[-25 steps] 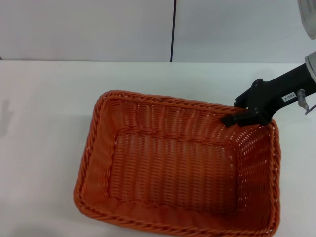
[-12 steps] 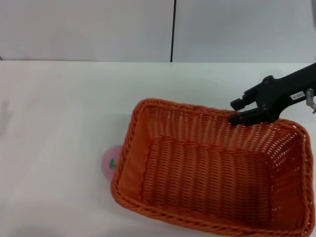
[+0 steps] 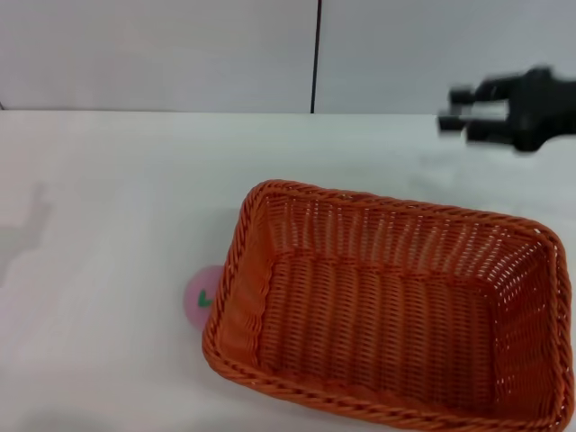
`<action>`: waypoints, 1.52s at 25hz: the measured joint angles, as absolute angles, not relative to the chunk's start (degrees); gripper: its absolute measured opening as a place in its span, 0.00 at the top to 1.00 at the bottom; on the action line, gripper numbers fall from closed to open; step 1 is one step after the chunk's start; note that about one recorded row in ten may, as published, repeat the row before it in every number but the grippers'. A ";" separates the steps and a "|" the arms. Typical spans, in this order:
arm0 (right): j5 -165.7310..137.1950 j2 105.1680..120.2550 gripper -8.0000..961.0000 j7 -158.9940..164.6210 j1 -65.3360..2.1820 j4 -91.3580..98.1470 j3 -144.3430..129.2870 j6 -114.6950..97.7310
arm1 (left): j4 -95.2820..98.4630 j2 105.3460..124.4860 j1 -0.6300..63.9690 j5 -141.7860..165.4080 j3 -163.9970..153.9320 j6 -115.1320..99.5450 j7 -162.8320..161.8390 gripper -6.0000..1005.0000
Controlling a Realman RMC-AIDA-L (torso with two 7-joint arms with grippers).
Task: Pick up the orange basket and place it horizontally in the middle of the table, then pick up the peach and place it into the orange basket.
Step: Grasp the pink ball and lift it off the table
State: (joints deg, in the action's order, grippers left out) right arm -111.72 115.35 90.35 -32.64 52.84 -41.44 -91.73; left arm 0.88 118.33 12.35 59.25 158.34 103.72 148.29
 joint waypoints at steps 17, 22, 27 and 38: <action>-72.54 118.47 0.54 62.79 -15.48 31.41 -25.45 -94.83 | -18.43 111.09 11.34 76.10 128.54 96.60 129.50 0.20; -72.38 118.48 0.54 62.63 -15.19 27.76 -23.35 -100.13 | -19.69 110.73 12.96 85.22 128.76 91.43 124.57 0.21; -72.32 118.58 0.54 62.67 -15.45 26.13 -21.97 -102.82 | -20.67 110.91 14.32 92.31 128.88 88.35 122.19 0.21; -72.25 118.53 0.54 62.74 -15.17 24.48 -21.75 -103.34 | -20.74 111.84 14.59 95.94 128.37 86.08 121.94 0.34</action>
